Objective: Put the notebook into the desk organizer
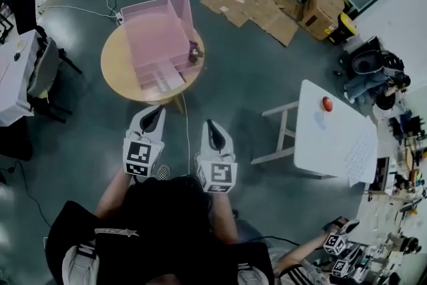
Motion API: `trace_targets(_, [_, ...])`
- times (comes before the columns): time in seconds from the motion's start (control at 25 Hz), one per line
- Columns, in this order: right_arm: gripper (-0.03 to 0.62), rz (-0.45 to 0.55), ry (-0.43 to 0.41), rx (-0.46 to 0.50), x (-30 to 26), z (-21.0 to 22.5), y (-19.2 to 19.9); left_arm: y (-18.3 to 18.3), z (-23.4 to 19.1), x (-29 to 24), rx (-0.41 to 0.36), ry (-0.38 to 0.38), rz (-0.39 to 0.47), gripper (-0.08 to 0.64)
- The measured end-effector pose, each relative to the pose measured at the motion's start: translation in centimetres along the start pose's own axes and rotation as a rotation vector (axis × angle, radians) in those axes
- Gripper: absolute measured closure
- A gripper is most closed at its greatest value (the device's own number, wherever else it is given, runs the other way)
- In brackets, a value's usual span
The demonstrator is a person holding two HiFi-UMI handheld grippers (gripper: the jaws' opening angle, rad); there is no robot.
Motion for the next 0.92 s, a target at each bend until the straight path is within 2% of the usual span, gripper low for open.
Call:
trace_targets(0.16, [0.586,-0.003,0.029,0.005,0.1,-0.6,0.2,-0.4,-0.1,-0.1,-0.006,0.025,0.019,0.550])
trace_targets(0.72, [0.586,0.008,0.037,0.057,-0.3,0.3,-0.9,-0.8,0.2,-0.5,-0.009,0.020,0.031,0.550])
trace_targets(0.92, [0.586,0.010,0.038,0.048,-0.7,0.8,-0.8,-1.1,0.2,-0.9,-0.010,0.015,0.028,0.550])
Point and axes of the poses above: the fingertips, and each gripper's own axes: x backward along the fingers, z to its right, y out of its underside, the point moved 10 cm from there along x, backward along the fingers, and after that the axes turned 15 degrees about -y, right-handed, at the moved point
